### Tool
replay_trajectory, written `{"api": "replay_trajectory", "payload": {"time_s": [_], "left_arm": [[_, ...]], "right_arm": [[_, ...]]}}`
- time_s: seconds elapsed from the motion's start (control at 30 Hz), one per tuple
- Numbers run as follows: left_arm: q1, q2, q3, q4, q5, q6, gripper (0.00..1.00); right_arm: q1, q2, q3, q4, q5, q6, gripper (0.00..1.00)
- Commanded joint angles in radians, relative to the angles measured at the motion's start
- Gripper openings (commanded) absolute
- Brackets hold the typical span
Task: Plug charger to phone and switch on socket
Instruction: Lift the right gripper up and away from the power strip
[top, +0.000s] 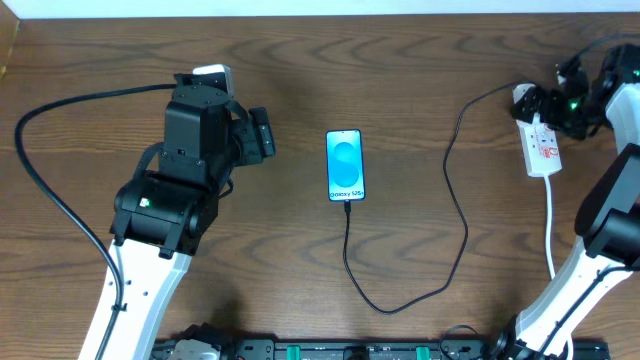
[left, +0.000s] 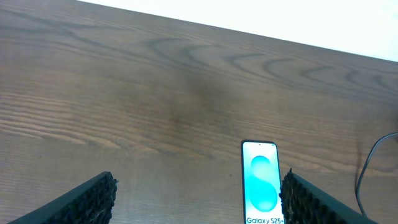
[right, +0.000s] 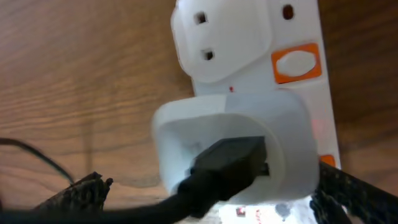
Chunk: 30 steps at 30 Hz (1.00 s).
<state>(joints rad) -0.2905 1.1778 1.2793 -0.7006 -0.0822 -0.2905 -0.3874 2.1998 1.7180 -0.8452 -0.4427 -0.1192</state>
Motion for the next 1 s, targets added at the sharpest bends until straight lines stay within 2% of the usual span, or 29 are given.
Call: {"api": "replay_trajectory", "payload": {"time_s": [0.0, 0.57, 0.8, 0.97], "left_arm": [[0.004, 0.005, -0.004, -0.003, -0.016, 0.010, 0.84], [0.004, 0.005, -0.004, -0.003, -0.016, 0.010, 0.84], [0.004, 0.005, -0.004, -0.003, -0.016, 0.010, 0.84], [0.004, 0.006, -0.004, -0.003, -0.016, 0.010, 0.84]], "right_arm": [[0.011, 0.005, -0.051, 0.010, -0.064, 0.019, 0.99], [0.015, 0.003, -0.063, 0.022, -0.054, 0.089, 0.99], [0.015, -0.030, -0.062, -0.003, 0.130, 0.220, 0.99], [0.015, -0.113, -0.062, -0.023, 0.191, 0.239, 0.99]]}}
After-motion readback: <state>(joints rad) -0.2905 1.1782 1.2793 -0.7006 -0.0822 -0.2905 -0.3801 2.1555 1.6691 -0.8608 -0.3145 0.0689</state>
